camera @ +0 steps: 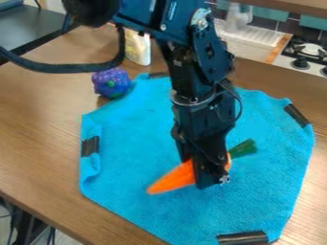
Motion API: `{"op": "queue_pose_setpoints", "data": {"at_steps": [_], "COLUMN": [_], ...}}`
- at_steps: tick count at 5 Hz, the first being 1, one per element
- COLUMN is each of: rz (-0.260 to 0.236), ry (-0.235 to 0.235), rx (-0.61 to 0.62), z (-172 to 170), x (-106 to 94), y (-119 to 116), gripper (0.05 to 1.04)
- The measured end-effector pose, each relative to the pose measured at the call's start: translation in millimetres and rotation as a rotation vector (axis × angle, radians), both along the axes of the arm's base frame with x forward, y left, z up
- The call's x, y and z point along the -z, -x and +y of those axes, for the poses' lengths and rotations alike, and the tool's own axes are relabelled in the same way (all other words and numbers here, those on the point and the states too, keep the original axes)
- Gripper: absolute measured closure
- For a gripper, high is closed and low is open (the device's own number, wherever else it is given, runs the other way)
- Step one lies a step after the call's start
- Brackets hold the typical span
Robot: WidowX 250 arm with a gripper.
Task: Pick up the carrot and place it on bottom right side of napkin
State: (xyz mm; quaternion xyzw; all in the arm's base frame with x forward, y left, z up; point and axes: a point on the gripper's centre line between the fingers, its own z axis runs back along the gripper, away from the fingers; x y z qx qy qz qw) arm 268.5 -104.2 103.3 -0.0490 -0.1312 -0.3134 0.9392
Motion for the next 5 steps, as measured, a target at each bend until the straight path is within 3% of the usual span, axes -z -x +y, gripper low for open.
{"op": "queue_pose_setpoints", "data": {"at_steps": [1, 2, 3, 4, 5], "rz": [-0.005, 0.009, 0.018, 0.021, -0.026], "ry": [0.006, -0.003, -0.014, -0.011, -0.047], "rx": [0.005, -0.001, 0.007, -0.02, -0.105], "z": [-1.1, -0.2, 1.6, 15.2, 45.5], "x": [-1.9, 2.3, 2.9, -9.8, -45.9], "y": [0.3, 0.4, 1.8, 4.2, 7.0], "gripper": [0.489, 0.187, 0.078, 0.083, 0.084]}}
